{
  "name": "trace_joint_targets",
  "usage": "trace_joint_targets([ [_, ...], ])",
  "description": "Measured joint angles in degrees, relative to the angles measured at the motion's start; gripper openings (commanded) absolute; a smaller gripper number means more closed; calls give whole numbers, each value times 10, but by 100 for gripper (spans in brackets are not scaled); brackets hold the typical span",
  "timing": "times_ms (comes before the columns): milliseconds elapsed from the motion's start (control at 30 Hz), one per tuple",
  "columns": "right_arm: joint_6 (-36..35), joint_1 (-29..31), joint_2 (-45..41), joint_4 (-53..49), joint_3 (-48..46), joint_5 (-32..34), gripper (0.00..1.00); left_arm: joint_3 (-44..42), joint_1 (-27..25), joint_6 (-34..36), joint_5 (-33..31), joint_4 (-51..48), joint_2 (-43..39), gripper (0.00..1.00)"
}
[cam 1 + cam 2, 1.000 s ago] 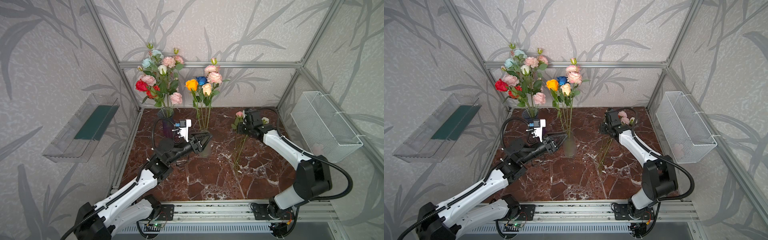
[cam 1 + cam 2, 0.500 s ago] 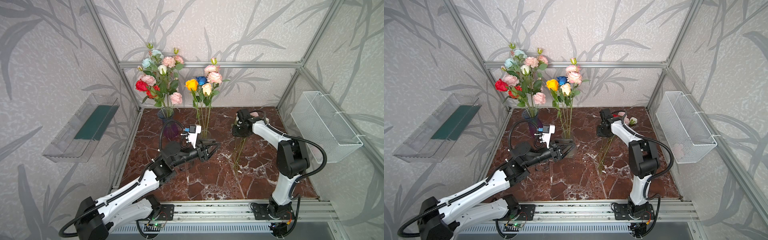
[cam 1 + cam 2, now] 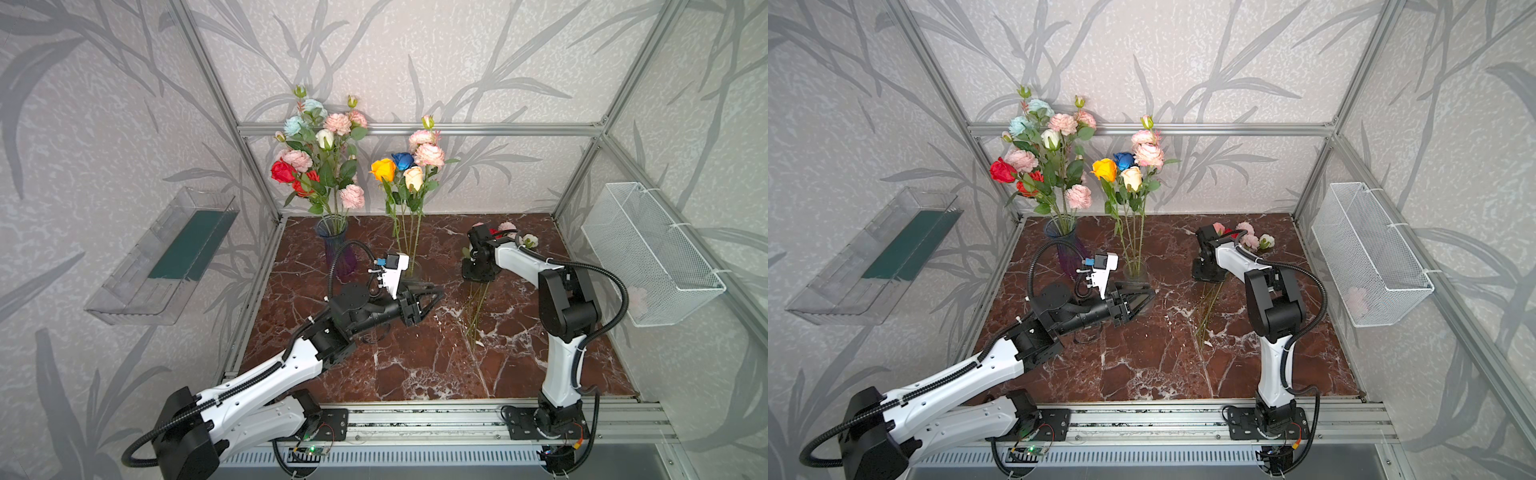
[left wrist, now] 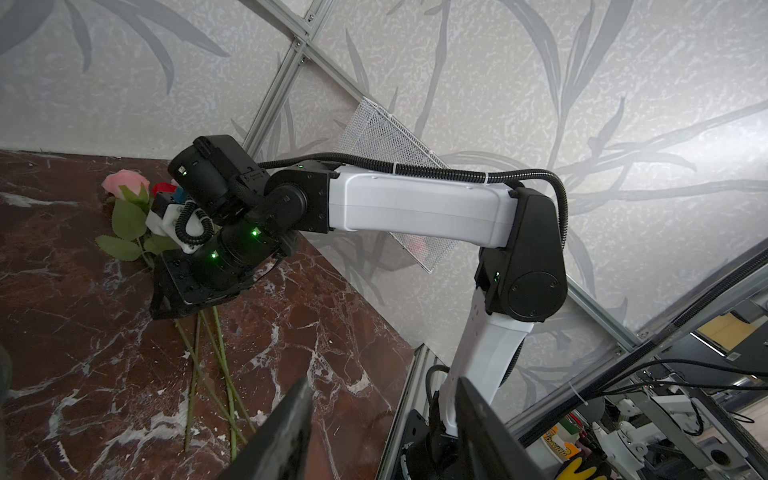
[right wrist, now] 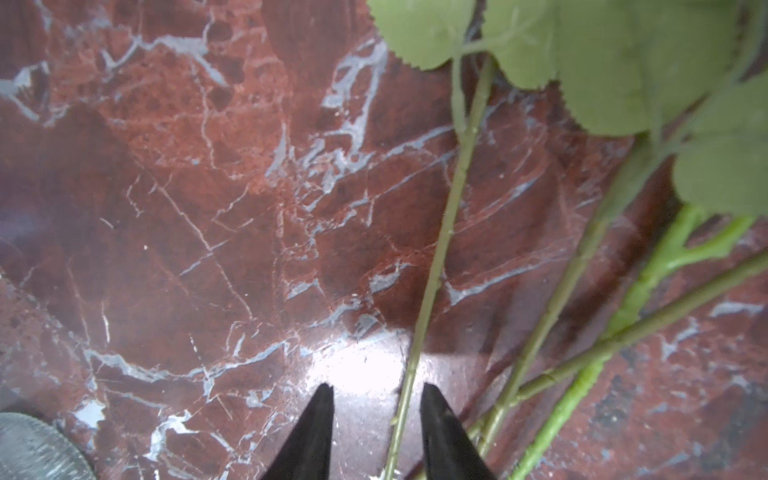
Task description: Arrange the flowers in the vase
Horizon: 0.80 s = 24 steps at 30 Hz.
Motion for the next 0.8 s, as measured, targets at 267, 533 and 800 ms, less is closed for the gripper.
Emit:
trace_joint_targets([
  [267, 17, 0, 3, 7, -12, -2, 29, 0, -2, 7, -6, 0, 0, 56],
  [533, 31, -2, 3, 32, -40, -5, 11, 0, -3, 13, -9, -2, -1, 56],
  [800, 53, -6, -26, 101, -94, -66, 1, 0, -3, 21, -16, -5, -2, 56],
])
